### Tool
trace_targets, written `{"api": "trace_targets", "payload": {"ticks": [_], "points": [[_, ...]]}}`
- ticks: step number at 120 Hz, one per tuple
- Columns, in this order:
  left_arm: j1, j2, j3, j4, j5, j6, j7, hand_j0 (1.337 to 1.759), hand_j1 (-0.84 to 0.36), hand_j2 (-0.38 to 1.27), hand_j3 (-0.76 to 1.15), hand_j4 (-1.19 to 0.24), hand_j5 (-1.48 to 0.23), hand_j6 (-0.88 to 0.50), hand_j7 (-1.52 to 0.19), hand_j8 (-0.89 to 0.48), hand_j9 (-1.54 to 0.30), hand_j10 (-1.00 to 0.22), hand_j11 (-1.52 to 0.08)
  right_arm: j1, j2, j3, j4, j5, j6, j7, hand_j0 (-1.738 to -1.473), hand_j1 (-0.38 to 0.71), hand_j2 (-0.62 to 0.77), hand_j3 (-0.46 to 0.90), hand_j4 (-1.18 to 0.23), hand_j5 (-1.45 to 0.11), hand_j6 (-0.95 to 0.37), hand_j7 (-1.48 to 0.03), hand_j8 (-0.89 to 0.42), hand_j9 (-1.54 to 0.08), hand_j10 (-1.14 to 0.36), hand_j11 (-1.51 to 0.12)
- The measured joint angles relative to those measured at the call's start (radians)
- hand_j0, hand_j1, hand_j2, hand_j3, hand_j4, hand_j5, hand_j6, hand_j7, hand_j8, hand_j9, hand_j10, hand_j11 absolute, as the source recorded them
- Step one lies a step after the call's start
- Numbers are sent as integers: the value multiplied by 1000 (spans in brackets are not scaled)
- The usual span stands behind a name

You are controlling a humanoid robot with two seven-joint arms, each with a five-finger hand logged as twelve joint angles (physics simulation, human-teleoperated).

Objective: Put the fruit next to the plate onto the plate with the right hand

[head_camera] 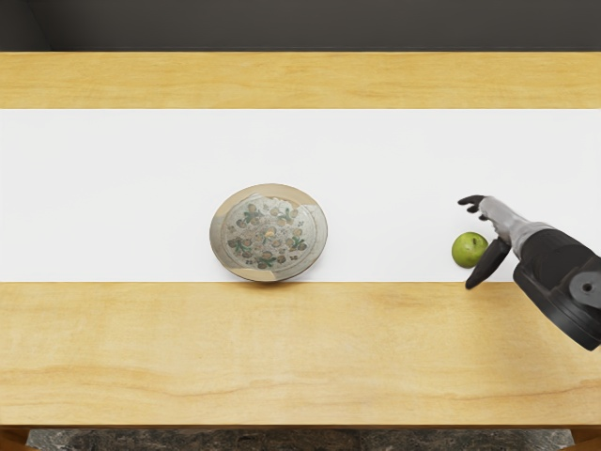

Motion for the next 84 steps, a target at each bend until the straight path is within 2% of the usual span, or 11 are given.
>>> {"api": "trace_targets", "payload": {"ticks": [43,84], "points": [[1,0,0,0,0,0,0,1658,53,50,0,-247,-321,-247,-321,-247,-321,-247,-321,8,-1,-17,-1,-2,0,-1,-1658,8,-57,0,-302,-390,-303,-389,-303,-390,-302,-390],[0,0,0,0,0,0,0,1658,53,50,0,-247,-321,-247,-321,-247,-321,-247,-321,9,1,-37,-3,-3,0,-1,-1658,94,-71,0,-373,-483,-375,-483,-374,-483,-373,-483]]}}
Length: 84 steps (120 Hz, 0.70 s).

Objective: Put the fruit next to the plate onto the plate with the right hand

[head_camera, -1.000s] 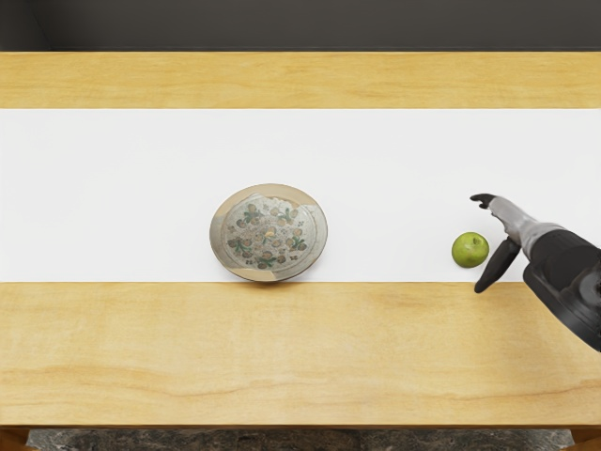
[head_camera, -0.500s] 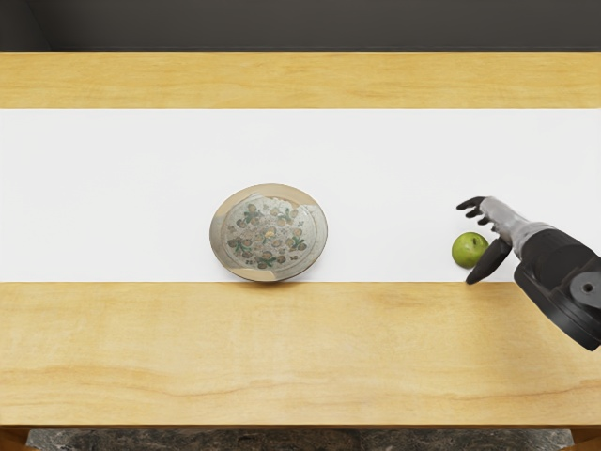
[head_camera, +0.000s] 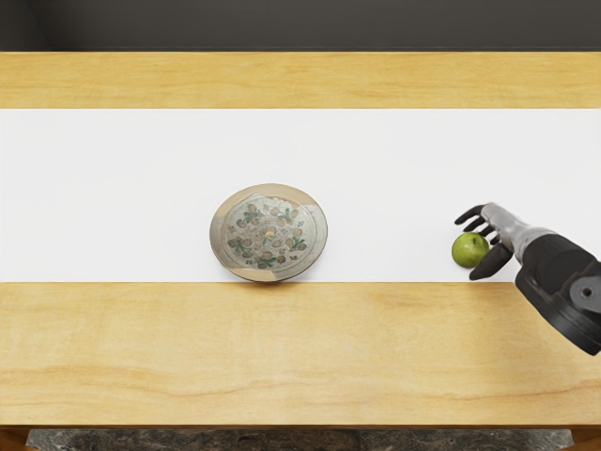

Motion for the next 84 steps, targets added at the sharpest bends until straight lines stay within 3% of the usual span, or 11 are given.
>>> {"api": "trace_targets", "payload": {"ticks": [62,84], "points": [[0,0,0,0,0,0,0,1658,53,50,0,-247,-321,-247,-321,-247,-321,-247,-321,1,7,0,-2,0,0,0,-1658,201,-89,0,-463,-596,-490,-598,-450,-600,-461,-600],[1,0,0,0,0,0,0,1658,53,50,0,-247,-321,-247,-321,-247,-321,-247,-321,0,23,0,-4,-1,-1,-1,-1657,230,-88,-1,-494,-615,-466,-626,-437,-629,-486,-628]]}}
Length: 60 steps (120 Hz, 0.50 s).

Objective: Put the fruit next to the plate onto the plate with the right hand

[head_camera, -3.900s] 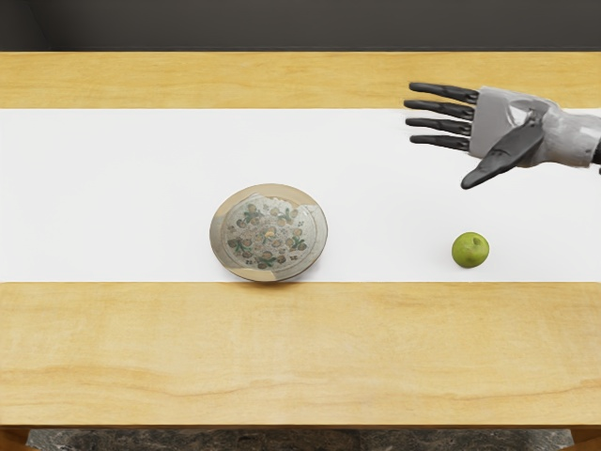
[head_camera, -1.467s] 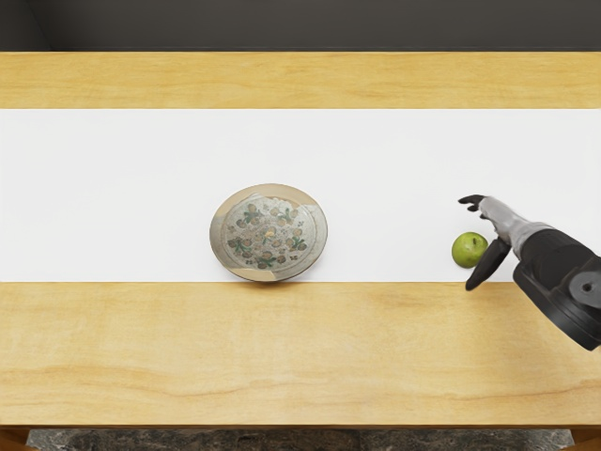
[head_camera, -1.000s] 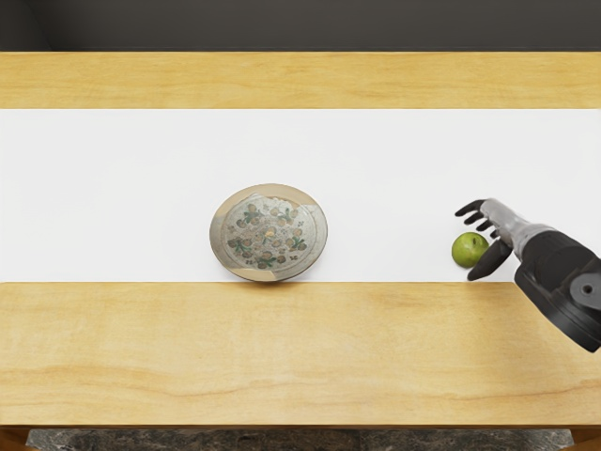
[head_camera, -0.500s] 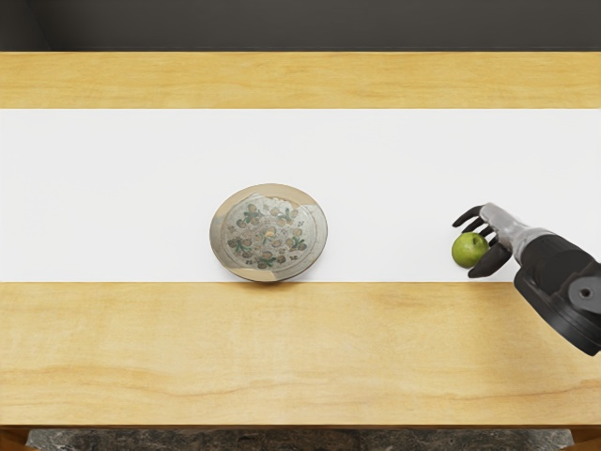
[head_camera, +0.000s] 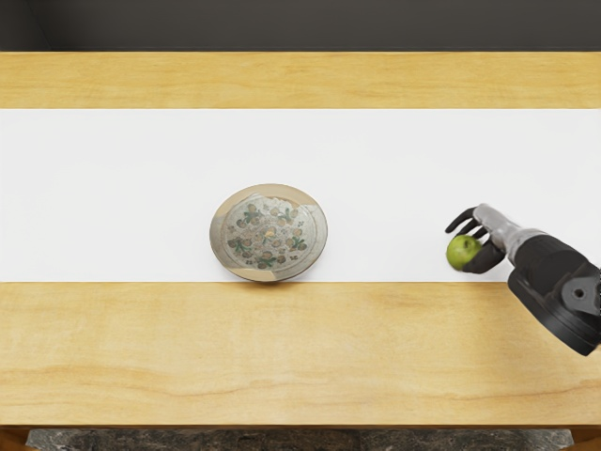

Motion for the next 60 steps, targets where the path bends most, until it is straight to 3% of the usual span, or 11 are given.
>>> {"api": "trace_targets", "payload": {"ticks": [60], "points": [[0,0,0,0,0,0,0,1658,53,50,0,-247,-321,-247,-321,-247,-321,-247,-321,0,24,-1,-8,5,0,0,-1653,254,13,-1,-570,-703,-442,-720,-376,-716,-563,-715]]}}
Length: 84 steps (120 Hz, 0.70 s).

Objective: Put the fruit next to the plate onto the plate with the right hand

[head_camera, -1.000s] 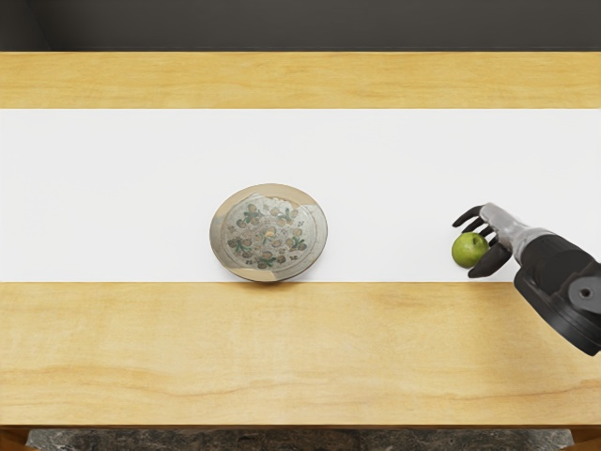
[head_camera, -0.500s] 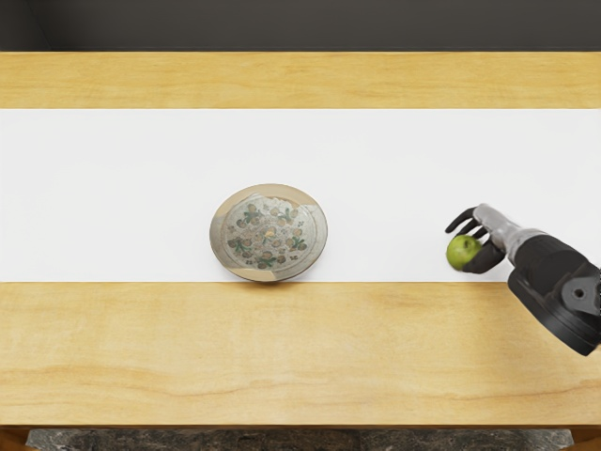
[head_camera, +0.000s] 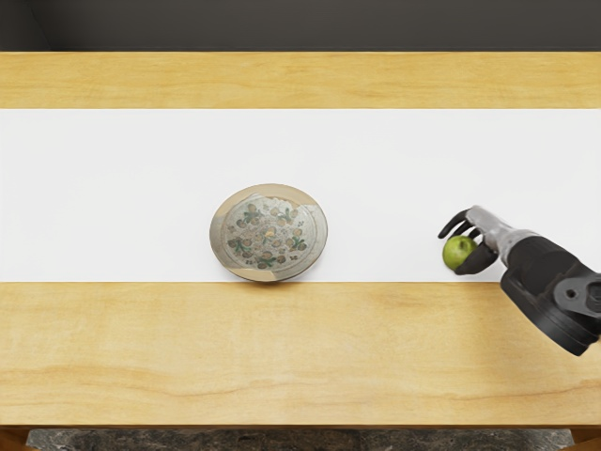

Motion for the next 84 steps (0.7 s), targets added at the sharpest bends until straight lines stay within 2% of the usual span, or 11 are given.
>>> {"api": "trace_targets", "payload": {"ticks": [24,42,57,75,84], "points": [[0,0,0,0,0,0,0,1658,53,50,0,-247,-321,-247,-321,-247,-321,-247,-321,0,1,0,-1,1,2,1,-1652,286,140,0,-643,-823,-428,-829,-358,-839,-564,-838],[0,0,0,0,0,0,0,1658,53,50,0,-247,-321,-247,-321,-247,-321,-247,-321,0,1,0,-3,1,2,2,-1651,280,265,0,-711,-911,-462,-918,-378,-938,-621,-941],[0,0,0,0,0,0,0,1658,53,50,0,-247,-321,-247,-321,-247,-321,-247,-321,7,-5,2,-4,14,5,1,-1652,249,253,2,-726,-984,-443,-962,-372,-1003,-636,-1006],[-1,0,0,0,0,0,0,1658,53,50,0,-247,-321,-247,-321,-247,-321,-247,-321,70,-43,13,-6,76,9,1,-1655,272,302,2,-716,-1034,-424,-976,-344,-1041,-625,-1040],[-1,0,0,0,0,0,0,1658,53,50,0,-247,-321,-247,-321,-247,-321,-247,-321,109,-75,43,-6,115,79,1,-1656,290,327,1,-714,-1043,-424,-978,-331,-1042,-614,-1041]]}}
